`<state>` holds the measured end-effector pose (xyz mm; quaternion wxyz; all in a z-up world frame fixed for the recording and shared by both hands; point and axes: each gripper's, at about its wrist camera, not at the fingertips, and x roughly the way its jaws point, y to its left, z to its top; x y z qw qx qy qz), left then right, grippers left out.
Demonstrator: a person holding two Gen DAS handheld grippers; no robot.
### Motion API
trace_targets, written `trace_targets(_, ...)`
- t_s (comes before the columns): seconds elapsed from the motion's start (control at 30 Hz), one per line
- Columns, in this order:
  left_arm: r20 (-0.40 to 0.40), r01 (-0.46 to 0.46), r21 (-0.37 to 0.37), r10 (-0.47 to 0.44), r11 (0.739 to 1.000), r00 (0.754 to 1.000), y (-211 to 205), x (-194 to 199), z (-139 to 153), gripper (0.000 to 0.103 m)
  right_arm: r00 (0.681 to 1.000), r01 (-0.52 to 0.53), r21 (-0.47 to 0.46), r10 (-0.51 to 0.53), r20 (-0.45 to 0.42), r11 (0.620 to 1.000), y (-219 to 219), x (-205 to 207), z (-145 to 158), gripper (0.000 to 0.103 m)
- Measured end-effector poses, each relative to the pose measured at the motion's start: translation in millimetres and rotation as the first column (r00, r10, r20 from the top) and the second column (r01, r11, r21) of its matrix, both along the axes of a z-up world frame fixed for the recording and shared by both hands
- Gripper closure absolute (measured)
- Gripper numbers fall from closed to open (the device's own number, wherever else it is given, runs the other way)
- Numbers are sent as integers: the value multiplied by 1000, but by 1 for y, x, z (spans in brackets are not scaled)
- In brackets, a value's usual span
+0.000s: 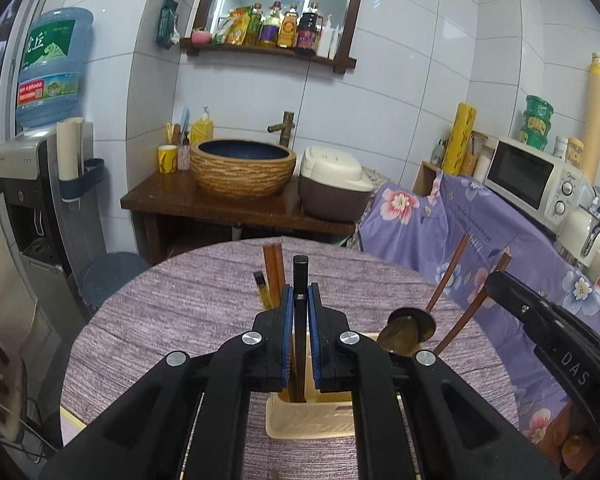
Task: Organize utensils
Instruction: 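Lift both chopsticks over the holder and open both tools to drop them in, then move both tools back to the last wooden chopstick and white plastic spoon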
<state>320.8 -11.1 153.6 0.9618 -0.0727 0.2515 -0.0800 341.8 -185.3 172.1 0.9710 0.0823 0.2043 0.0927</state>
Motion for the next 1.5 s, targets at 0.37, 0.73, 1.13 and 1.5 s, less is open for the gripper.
trace_targets(0.37, -19, 30, 8, -30, 1000, 999, 1, -11, -16, 71, 1000, 22, 13, -22, 4, 1000, -11, -11, -16, 56)
trace_targets(0.73, -81, -19, 78, 25, 997, 996, 31, -81, -72, 40, 986, -86, -137, 65, -154, 987, 16, -70, -84, 50)
trace_targets(1.13, -262, -146, 105, 169, 984, 950, 77, -134, -160, 40, 882, -305, -213, 192, -430, 928, 82, -111, -204, 50)
trace_targets(1.5, -248, -139, 94, 158, 986, 956, 76, -146, -157, 40, 864, -303, -234, 164, -475, 924, 97, -97, -218, 56)
